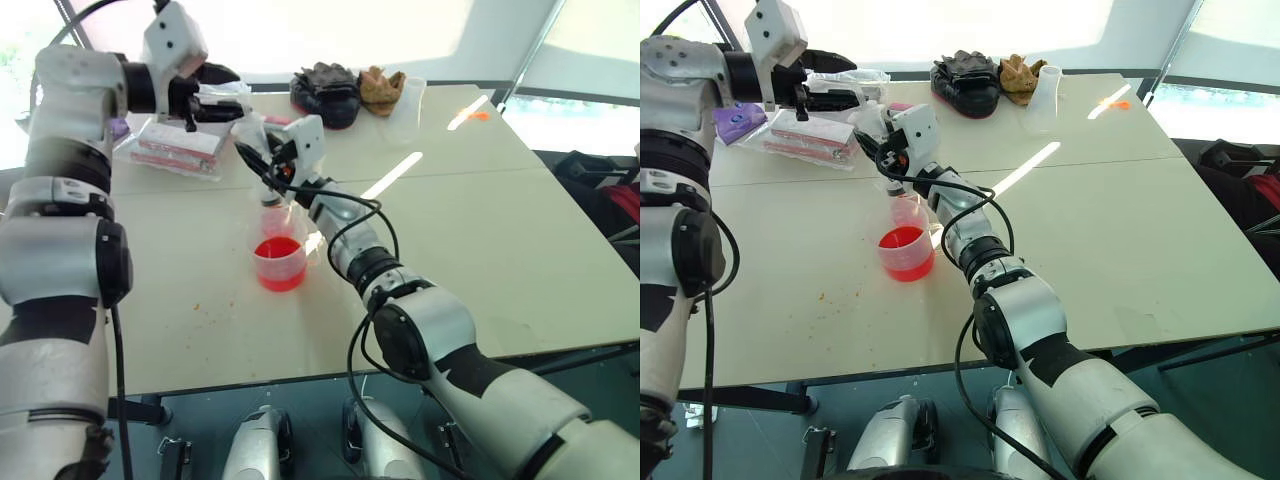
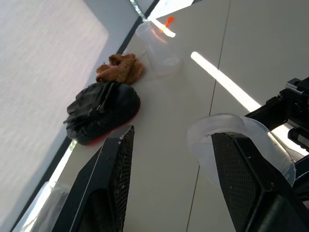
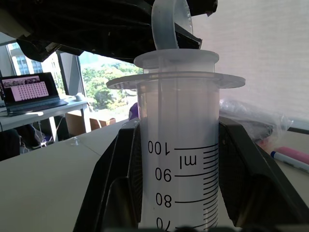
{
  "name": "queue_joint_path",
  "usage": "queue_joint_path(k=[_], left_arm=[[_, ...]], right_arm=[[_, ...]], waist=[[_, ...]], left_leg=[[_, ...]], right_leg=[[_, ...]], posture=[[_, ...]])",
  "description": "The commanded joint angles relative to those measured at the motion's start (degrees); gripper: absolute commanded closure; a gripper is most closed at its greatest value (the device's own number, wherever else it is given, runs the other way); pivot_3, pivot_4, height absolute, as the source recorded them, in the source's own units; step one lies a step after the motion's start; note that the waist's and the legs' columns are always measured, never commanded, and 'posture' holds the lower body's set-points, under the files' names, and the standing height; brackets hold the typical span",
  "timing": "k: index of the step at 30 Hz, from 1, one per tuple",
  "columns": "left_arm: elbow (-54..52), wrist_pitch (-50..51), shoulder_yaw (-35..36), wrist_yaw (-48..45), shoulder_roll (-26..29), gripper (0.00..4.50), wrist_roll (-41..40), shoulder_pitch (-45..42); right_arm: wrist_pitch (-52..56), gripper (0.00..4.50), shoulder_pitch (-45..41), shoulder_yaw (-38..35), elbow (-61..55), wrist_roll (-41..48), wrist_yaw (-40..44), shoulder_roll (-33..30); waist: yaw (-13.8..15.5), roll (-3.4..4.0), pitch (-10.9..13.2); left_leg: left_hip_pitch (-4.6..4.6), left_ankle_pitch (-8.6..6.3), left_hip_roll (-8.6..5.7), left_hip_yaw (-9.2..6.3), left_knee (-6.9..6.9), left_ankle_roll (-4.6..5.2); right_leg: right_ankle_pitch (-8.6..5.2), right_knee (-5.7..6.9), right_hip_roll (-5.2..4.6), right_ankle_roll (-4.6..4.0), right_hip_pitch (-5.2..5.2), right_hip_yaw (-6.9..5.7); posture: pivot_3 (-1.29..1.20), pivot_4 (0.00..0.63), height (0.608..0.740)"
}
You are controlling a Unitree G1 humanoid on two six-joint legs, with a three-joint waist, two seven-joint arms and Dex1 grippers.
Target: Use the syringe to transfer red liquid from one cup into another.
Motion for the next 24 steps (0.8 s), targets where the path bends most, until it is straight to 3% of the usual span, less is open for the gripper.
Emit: queue_joint_path(k=[1,8,13,18,21,24], left_arm=[[-1.39,2.95,0.8,-4.18,1.02,1.92,-1.87,-3.14],[-5.0,14.56,4.34,-10.38,8.96,1.92,-6.8,-5.72],[-15.46,28.08,10.39,-8.8,13.39,1.92,-14.04,1.86],[-50.9,49.73,18.84,0.69,11.88,1.92,-25.8,26.95],[-71.98,53.75,21.16,9.84,7.15,1.92,-28.22,43.13],[-84.22,59.71,24.24,16.97,2.7,1.92,-33.38,51.23]], right_arm=[[-1.86,3.02,-4.35,-1.14,-3.93,1.64,-0.27,-0.1],[-1.42,3.02,-4.18,-2.42,-8.18,4.31,1.45,-2.13],[3.61,3.02,-5.53,-5.39,-15.44,9.86,1.22,-4.57],[30.55,3.02,-5.66,-4.71,-33.63,14.12,-0.12,-16.07],[55.29,3.02,-3.88,0.41,-41.41,13.6,4.57,-28.38],[73.92,3.02,-1.37,5.17,-45.13,13.68,8.05,-37.23]], waist=[[-0.02,0.0,0.0],[-0.58,0.0,0.02],[-0.9,0.0,0.03],[0.05,0.02,0.05],[0.37,-0.04,-0.01],[0.37,-0.1,-0.04]], left_leg=[[0.0,0.0,0.0,0.0,0.0,0.0],[-0.02,0.0,0.01,-0.01,-0.02,0.0],[0.0,0.0,0.01,-0.05,-0.01,0.01],[-0.07,0.16,-0.01,-0.18,0.09,-0.26],[-0.15,0.14,-0.05,-0.24,0.15,-0.23],[-0.14,-0.08,-0.12,-0.24,0.13,0.13]], right_leg=[[0.0,0.0,0.0,0.0,0.0,0.0],[0.0,0.01,0.01,0.0,-0.04,0.0],[-0.01,0.09,-0.01,0.0,-0.03,0.01],[0.0,0.31,-0.05,0.0,0.0,0.12],[-0.01,0.16,-0.07,-0.01,0.04,0.2],[-0.12,-0.09,-0.13,-0.21,0.07,0.28]], posture=[[0.0,0.15,0.74],[0.0,0.15,0.74],[0.0,0.15,0.74],[0.0,0.15,0.74],[0.0,0.15,0.74],[0.0,0.15,0.74]])
